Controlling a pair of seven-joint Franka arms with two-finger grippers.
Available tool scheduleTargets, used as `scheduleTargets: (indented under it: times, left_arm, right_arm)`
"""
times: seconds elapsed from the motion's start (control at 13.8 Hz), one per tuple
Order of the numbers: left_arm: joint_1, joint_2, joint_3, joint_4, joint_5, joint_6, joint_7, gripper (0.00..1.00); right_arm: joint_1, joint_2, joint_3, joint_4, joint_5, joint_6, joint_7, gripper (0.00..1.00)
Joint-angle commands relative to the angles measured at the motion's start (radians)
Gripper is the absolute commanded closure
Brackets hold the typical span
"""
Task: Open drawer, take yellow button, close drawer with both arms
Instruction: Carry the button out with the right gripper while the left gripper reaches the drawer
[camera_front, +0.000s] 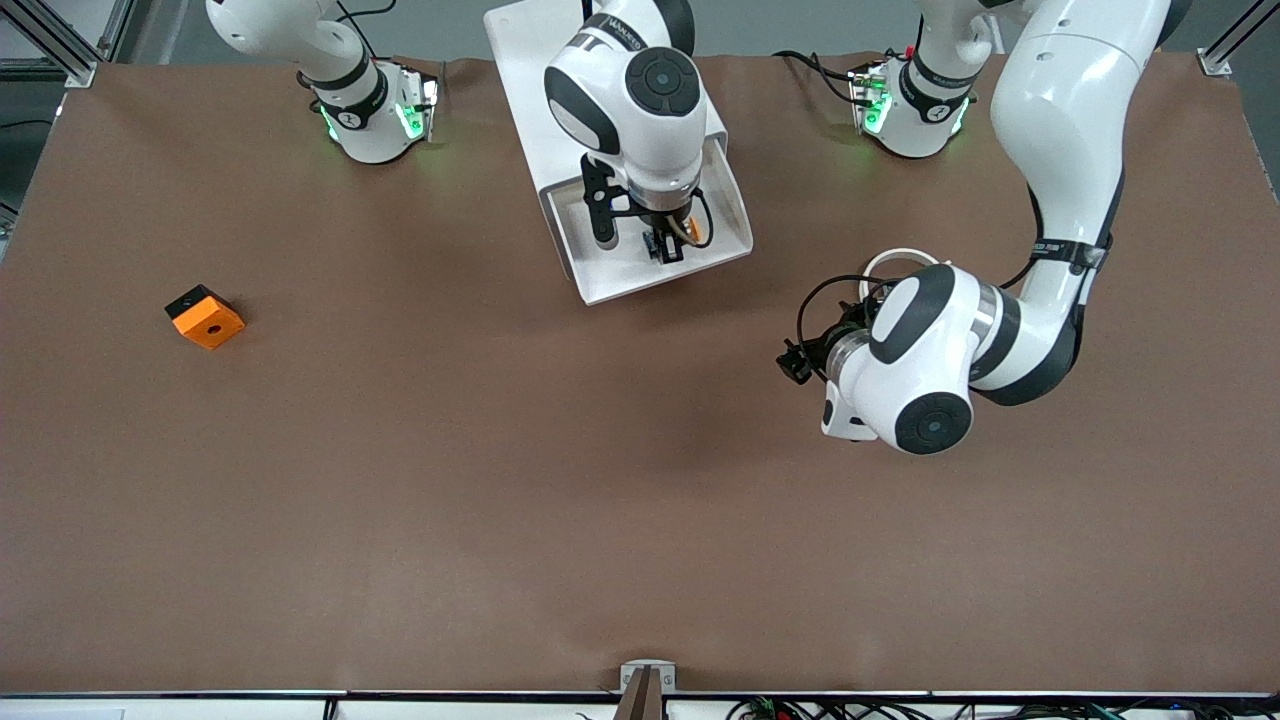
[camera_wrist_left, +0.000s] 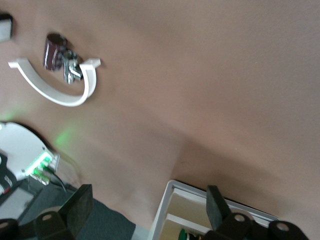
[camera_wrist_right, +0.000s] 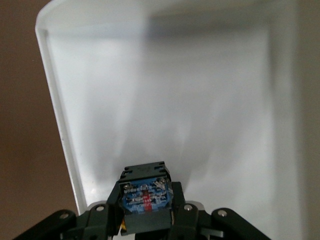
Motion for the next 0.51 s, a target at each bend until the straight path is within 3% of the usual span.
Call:
scheduleTargets:
  times: [0.0,0.14,0.43]
  left_arm:
    - [-0.01,-0.068,-0.008,-0.016,0.054,0.027,0.032,0.0]
    - [-0.016,-0.079,-0.01,-0.017,0.081,0.056,0.034,0.0]
    - [-0.007,-0.088,-0.028,-0.022,0.109,0.104,0.035,0.0]
  right_arm:
    - [-0.01,-0.001,0.001,0.025,0.031,-0.015,-0.04,1.0]
    - [-0.027,-0.008,-0.001,0.059,0.033,-0.029,-0.046,1.0]
    - [-0.101,-0.022,-0.001,0.165,0.042,-0.184,-0.191,1.0]
